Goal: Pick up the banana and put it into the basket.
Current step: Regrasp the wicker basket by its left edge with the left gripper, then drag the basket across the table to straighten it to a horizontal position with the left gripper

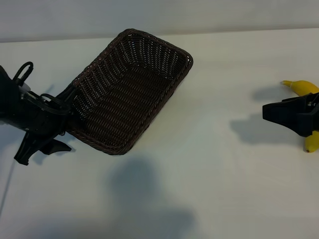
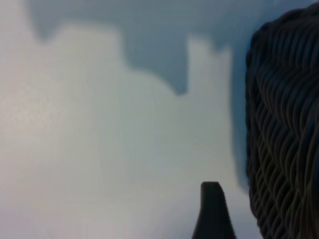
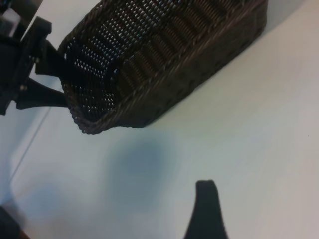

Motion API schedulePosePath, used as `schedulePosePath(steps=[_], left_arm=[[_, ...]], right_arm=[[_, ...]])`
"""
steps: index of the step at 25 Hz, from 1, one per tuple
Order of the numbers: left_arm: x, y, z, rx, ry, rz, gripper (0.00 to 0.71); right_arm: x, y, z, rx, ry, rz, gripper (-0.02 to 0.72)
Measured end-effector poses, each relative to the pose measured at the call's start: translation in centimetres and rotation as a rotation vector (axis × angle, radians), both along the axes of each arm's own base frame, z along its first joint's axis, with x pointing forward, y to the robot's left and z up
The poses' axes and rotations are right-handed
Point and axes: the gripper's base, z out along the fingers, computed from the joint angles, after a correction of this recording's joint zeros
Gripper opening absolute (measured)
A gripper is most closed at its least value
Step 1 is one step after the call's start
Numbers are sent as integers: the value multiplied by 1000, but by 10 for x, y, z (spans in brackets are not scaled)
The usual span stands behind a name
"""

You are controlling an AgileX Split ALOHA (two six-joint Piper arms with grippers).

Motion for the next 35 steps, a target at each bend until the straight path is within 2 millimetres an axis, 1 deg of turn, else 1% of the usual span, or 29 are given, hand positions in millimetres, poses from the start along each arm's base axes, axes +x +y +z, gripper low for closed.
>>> schedulePosePath(steps=[5, 9, 12, 15, 19, 20, 31, 35], left_arm=[[3, 0, -6, 0, 1, 12, 518], [5, -1, -14, 4, 27, 14, 461], [6, -1, -16, 2, 23, 21, 409], [7, -1, -16, 3, 12, 24, 334], [8, -1, -16, -1, 3, 33, 179], [8, -1, -16, -1, 2, 32, 161], [9, -1, -16, 0, -4, 31, 160], [8, -1, -12, 0, -23, 4, 160]], right_arm=[[0, 0, 0, 0, 0, 0, 559], [0, 0, 0, 0, 0, 0, 559], [0, 0, 0, 0, 0, 0, 559], [0, 0, 0, 0, 0, 0, 559], [0, 0, 0, 0, 0, 0, 559], [0, 0, 0, 0, 0, 0, 559], [0, 0, 0, 0, 0, 0, 559], [0, 0, 0, 0, 0, 0, 559]])
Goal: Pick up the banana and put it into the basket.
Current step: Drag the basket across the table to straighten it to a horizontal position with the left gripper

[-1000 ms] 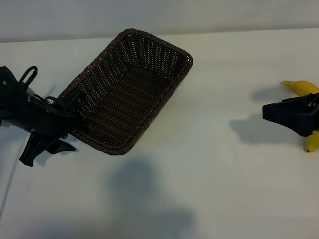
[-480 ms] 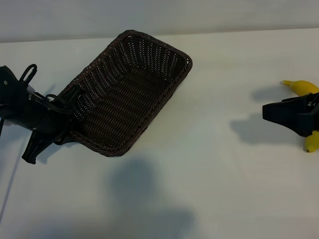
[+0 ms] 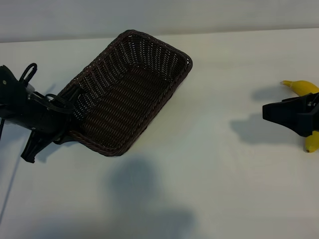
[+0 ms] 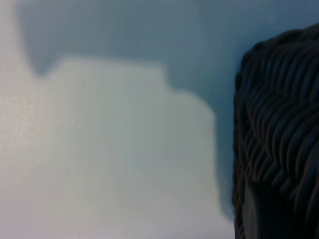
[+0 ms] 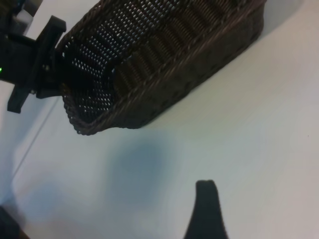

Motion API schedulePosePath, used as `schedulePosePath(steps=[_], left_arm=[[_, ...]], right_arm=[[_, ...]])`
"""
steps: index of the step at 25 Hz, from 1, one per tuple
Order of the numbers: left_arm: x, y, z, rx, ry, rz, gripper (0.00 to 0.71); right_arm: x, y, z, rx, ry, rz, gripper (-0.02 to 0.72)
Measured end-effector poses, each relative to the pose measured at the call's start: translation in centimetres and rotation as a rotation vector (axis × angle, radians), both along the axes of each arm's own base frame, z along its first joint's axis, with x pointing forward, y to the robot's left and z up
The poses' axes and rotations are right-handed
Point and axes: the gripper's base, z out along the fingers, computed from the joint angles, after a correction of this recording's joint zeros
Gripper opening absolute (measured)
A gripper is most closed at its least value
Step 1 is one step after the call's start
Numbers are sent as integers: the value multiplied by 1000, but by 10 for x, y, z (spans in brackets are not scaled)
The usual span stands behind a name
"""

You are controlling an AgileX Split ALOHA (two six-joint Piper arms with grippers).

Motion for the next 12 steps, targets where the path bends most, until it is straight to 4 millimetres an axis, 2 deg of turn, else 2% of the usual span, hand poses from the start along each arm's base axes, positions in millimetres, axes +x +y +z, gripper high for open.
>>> schedulePosePath(steps=[7, 12], left_arm=[[-2, -1, 13, 7, -39, -105, 160], [10, -9, 29, -36, -114, -220, 160]], right_arm=[[0, 0, 0, 0, 0, 0, 559], [0, 0, 0, 0, 0, 0, 559]])
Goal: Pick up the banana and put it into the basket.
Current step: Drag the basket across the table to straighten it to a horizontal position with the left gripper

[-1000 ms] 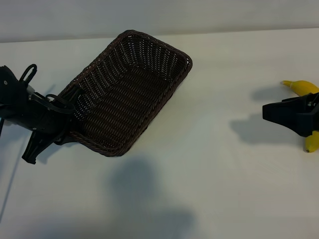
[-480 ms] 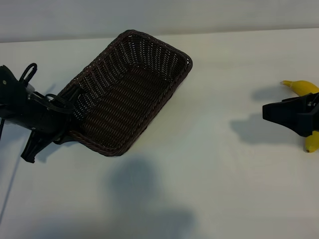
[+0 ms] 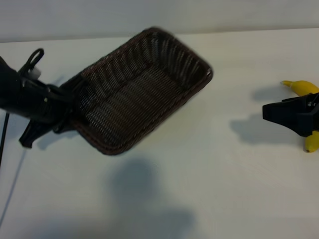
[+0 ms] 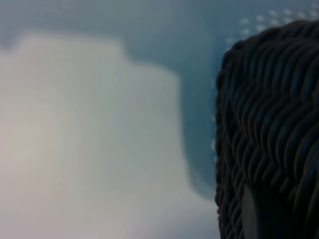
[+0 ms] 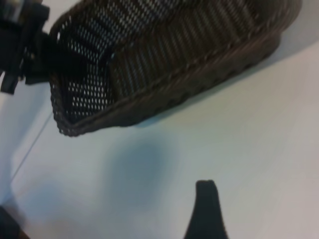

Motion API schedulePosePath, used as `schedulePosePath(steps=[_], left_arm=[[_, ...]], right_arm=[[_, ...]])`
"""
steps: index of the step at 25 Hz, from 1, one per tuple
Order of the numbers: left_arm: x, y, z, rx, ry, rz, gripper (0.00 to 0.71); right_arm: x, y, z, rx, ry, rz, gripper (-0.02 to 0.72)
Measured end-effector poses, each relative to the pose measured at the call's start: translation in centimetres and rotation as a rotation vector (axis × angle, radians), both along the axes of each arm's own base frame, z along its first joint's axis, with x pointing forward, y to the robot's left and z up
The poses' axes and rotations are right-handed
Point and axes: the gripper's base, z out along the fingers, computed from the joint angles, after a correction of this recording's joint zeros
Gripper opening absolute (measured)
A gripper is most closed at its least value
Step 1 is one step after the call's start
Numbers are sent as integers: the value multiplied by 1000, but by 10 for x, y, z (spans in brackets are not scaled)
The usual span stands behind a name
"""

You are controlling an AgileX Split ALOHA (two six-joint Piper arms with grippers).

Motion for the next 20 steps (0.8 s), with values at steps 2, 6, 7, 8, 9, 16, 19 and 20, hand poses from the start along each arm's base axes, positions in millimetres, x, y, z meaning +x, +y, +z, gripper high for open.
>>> schedulePosePath(steps=[2, 6, 7, 8, 9, 16, 19, 20], left_arm=[[6, -3, 9, -7, -33, -54, 160], [14, -6, 26, -2, -69, -164, 160], [15, -7, 31, 3, -79, -193, 160], [18, -7, 36, 9, -94, -221, 160], [20, -8, 41, 16, -98, -250, 160], [50, -10, 65, 103, -86, -485, 160], [68, -13, 70, 111, -78, -585, 160], [73, -14, 68, 107, -61, -612, 160]], right_arm=[[0, 0, 0, 0, 0, 0, 559], [0, 0, 0, 0, 0, 1, 559], [0, 0, 0, 0, 0, 1, 559], [0, 0, 0, 1, 1, 1, 559], [0, 0, 0, 1, 1, 2, 559], [0, 0, 0, 1, 1, 2, 559], [0, 0, 0, 1, 1, 2, 559], [0, 0, 0, 1, 1, 2, 559]])
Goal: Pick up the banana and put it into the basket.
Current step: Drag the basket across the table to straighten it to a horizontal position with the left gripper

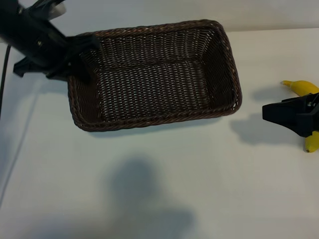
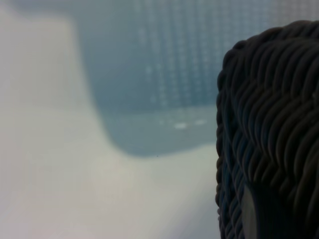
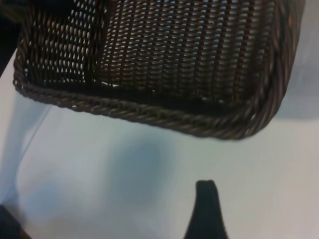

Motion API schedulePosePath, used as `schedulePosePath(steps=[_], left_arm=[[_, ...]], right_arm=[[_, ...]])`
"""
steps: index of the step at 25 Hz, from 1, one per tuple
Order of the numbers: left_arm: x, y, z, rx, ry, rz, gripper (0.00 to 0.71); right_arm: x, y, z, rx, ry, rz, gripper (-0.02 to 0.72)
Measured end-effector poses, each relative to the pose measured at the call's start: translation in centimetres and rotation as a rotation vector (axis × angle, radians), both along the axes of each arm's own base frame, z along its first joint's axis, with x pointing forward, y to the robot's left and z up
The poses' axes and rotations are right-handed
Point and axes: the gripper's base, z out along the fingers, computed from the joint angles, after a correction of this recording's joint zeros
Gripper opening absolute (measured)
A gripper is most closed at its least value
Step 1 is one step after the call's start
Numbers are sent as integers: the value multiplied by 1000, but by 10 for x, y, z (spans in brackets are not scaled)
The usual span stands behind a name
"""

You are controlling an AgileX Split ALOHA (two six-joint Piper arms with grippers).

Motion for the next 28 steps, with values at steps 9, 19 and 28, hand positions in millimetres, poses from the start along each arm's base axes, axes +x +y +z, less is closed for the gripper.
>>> schedulePosePath(steps=[9, 19, 28], left_arm=[[33, -8, -21, -7, 73, -130, 160], [38, -35, -56, -32, 128, -201, 160], [42, -39, -67, -18, 129, -151, 160]], right_arm=[[0, 0, 0, 0, 0, 0, 559], [0, 0, 0, -1, 0, 0, 559], [0, 0, 0, -1, 0, 0, 559]])
